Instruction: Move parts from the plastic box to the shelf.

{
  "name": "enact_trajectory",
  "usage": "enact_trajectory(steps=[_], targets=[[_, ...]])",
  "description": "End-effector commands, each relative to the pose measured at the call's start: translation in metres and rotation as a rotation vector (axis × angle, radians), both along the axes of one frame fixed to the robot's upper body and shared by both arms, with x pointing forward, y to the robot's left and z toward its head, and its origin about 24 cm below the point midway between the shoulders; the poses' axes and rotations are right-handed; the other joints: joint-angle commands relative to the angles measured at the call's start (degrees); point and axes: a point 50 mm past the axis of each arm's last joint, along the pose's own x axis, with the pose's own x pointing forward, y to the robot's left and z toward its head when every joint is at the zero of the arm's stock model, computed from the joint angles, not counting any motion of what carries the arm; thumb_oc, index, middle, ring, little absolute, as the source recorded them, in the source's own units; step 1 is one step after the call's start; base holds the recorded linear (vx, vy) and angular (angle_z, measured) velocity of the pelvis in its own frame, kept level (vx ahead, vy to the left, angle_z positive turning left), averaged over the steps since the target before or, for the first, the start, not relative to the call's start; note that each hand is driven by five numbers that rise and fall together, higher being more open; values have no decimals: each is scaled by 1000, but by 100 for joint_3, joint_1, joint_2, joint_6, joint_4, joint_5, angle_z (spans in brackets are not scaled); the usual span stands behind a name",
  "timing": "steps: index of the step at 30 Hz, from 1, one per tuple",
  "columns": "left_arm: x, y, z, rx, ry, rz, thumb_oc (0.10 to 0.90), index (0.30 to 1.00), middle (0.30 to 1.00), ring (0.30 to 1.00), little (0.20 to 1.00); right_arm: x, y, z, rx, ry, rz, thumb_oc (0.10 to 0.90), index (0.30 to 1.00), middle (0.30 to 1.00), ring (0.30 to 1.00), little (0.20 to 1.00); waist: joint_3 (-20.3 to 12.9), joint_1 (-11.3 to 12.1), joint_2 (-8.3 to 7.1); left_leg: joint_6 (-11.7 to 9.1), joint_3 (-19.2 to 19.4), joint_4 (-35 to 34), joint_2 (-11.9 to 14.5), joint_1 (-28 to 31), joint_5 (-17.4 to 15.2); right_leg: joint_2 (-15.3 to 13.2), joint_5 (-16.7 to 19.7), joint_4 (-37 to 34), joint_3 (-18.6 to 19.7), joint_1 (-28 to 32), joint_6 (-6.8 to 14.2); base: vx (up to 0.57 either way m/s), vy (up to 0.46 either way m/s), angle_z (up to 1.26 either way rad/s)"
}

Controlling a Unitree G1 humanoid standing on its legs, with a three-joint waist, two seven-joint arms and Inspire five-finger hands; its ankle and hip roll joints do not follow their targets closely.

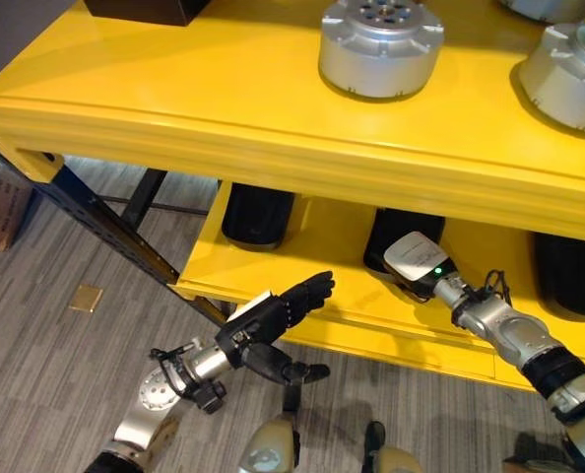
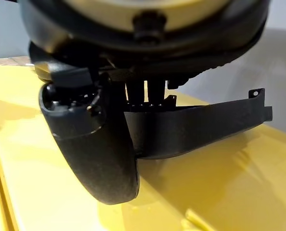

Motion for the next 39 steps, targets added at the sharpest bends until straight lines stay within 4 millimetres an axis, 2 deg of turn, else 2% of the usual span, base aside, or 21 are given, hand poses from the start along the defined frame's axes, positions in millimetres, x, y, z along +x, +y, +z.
enact_trajectory(steps=[1, 7, 12, 15, 20, 27, 29, 34, 39], targets=[[2, -4, 45, -116, -220, -37, 900, 1000, 1000, 1000, 1000, -5, -51, -1, -168, 45, -168, 900, 1000, 1000, 1000, 1000, -207, -97, -86, -111, 84, 777, 327, 33, -1103, -120, -237, 515, -2, -310, -39, 0, 0, 0], [2, -4, 44, -119, -217, -31, 900, 1000, 1000, 1000, 1000, -10, -55, -1, -148, 24, -182, 900, 1000, 1000, 1000, 1000, -225, -152, -104, -104, 117, 763, 336, 61, -1109, -114, -227, 501, 31, -304, -30, 0, 0, 0], [1, -4, 43, -124, -216, -19, 900, 1000, 1000, 1000, 1000, -12, -58, 8, -15, -92, -173, 900, 1000, 1000, 1000, 1000, -245, -210, -95, -93, 136, 749, 340, 95, -1128, -102, -230, 496, 73, -308, -23, 0, 0, 0], [0, -4, 43, -127, -216, -11, 900, 1000, 1000, 1000, 1000, -14, -54, 12, 51, -100, -141, 900, 1000, 1000, 1000, 1000, -257, -240, -84, -93, 141, 760, 337, 94, -1137, -98, -237, 503, 92, -316, -23, 0, 0, 0], [-1, -1, 44, -130, -215, 1, 900, 1000, 1000, 1000, 1000, -22, -40, 15, 186, 3, -59, 900, 1000, 1000, 1000, 1000, -281, -301, -73, -97, 142, 763, 335, 127, -1146, -93, -245, 508, 122, -301, -23, 7, 2, -2], [0, -2, 44, -133, -207, 5, 900, 1000, 1000, 1000, 1000, -20, -29, 27, 338, 56, -38, 900, 1000, 1000, 1000, 1000, -295, -326, -82, -96, 129, 741, 339, 189, -1151, -91, -255, 514, 130, -269, -35, 18, -2, -4], [-1, -3, 44, -138, -201, 5, 900, 1000, 1000, 1000, 1000, -20, -24, 36, 462, 54, -28, 900, 1000, 1000, 1000, 1000, -307, -346, -84, -103, 128, 753, 340, 206, -1162, -92, -262, 510, 134, -248, -44, 10, -1, -2], [0, -5, 44, -144, -196, 6, 900, 1000, 1000, 1000, 1000, -17, -21, 45, 536, 28, -15, 900, 1000, 1000, 1000, 1000, -338, -370, -65, -108, 132, 739, 337, 234, -1174, -80, -271, 508, 148, -241, -54, 9, 4, -2], [-1, -6, 42, -151, -189, 6, 900, 1000, 1000, 1000, 1000, -16, -17, 52, 537, -4, -4, 900, 1000, 1000, 1000, 1000, -374, -387, -38, -114, 145, 758, 332, 247, -1191, -84, -276, 503, 155, -221, -62, 0, 0, 0]])
